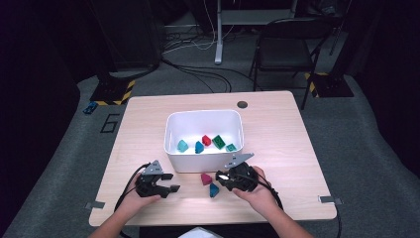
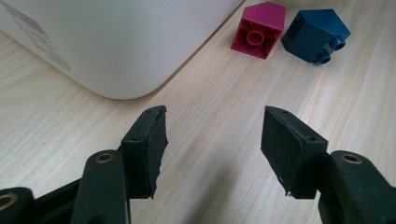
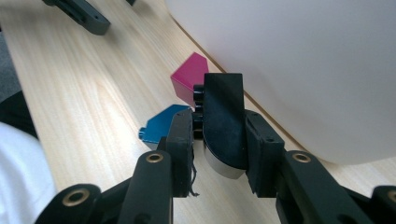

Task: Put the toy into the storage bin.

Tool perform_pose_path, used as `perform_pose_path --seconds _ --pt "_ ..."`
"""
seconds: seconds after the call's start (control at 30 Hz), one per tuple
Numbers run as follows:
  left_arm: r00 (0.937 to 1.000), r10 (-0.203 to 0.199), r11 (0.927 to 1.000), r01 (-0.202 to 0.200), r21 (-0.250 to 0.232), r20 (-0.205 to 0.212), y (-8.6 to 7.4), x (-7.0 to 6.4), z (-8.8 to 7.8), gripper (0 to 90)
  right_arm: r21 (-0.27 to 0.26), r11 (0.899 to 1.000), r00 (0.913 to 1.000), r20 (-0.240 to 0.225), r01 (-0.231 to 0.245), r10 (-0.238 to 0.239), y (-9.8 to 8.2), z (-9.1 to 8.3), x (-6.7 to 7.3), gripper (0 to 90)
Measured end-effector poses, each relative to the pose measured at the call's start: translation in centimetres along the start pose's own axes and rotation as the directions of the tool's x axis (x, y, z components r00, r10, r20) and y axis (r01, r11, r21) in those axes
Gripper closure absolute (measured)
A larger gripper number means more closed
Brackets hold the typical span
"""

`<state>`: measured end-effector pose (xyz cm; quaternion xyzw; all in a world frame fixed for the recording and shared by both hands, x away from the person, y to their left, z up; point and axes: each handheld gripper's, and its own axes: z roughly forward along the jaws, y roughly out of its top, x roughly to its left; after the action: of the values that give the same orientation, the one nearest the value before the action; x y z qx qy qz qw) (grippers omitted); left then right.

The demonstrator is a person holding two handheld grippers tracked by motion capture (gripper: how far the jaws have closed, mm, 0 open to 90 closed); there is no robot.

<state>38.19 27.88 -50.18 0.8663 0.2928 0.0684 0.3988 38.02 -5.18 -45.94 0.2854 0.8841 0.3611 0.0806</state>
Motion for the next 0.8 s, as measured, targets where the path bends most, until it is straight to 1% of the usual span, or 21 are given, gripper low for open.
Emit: perform_pose_path --seconds 0.03,0.1,0.4,0.43,0.47,0.57,0.6,0.63,0.67,0.7,0.77,0.8 --pt "1.0 0.0 1.0 0.0 0.0 0.0 0.0 0.0 0.0 40.3 0.006 1.0 1.0 -0.003 0.005 -0.005 0.2 -0.3 0.1 66.2" --pt "1.0 0.001 1.0 -0.001 0.01 0.005 0.0 0.0 -0.1 40.3 0.003 1.0 0.9999 -0.006 0.015 -0.015 0.6 -0.6 0.3 66.2" --pt "1.0 0.003 0.9999 -0.003 0.011 0.006 0.0 0.0 0.0 40.3 0.0 0.999 0.9981 -0.041 0.047 -0.047 2.6 -2.7 1.0 66.2" --pt "1.0 0.002 0.9999 -0.002 0.01 0.007 0.0 0.0 0.0 40.3 -0.002 0.998 0.9974 -0.045 0.057 -0.057 2.8 -2.9 1.0 66.2" --pt "1.0 0.002 0.9999 -0.002 0.011 0.006 0.0 0.0 0.0 40.3 0.002 0.999 0.9975 -0.049 0.052 -0.052 3.0 -3.1 1.1 66.2" --pt "1.0 0.002 0.9999 -0.002 0.011 0.007 0.0 0.0 0.0 40.3 -0.009 0.998 0.9962 -0.06 0.063 -0.063 3.6 -3.7 1.2 66.2" --pt "1.0 0.001 1.0 -0.001 0.005 0.004 0.0 0.0 0.0 40.3 -0.011 0.999 0.9963 -0.067 0.052 -0.053 3.9 -4.1 1.4 66.2" --pt "1.0 0.0 1.0 0.0 0.006 0.005 0.0 0.0 0.0 40.3 -0.011 0.999 0.9963 -0.067 0.052 -0.053 3.9 -4.1 1.4 66.2" --pt "1.0 0.001 1.0 -0.001 0.006 0.004 0.0 0.0 0.0 40.3 -0.012 0.998 0.9953 -0.071 0.065 -0.066 4.1 -4.3 1.3 66.2" --pt "1.0 0.001 1.0 -0.001 0.006 0.004 0.0 0.0 0.0 40.3 -0.016 0.998 0.9949 -0.08 0.061 -0.062 4.5 -4.6 1.3 66.2" --pt "1.0 0.001 1.0 -0.001 0.006 0.004 0.0 0.0 0.0 40.3 -0.019 0.998 0.9949 -0.084 0.055 -0.056 4.7 -4.7 1.4 66.2" --pt "1.0 0.001 1.0 -0.001 0.007 0.004 0.0 0.0 0.0 40.3 -0.021 0.998 0.9944 -0.084 0.062 -0.063 4.9 -5.0 1.3 66.2"
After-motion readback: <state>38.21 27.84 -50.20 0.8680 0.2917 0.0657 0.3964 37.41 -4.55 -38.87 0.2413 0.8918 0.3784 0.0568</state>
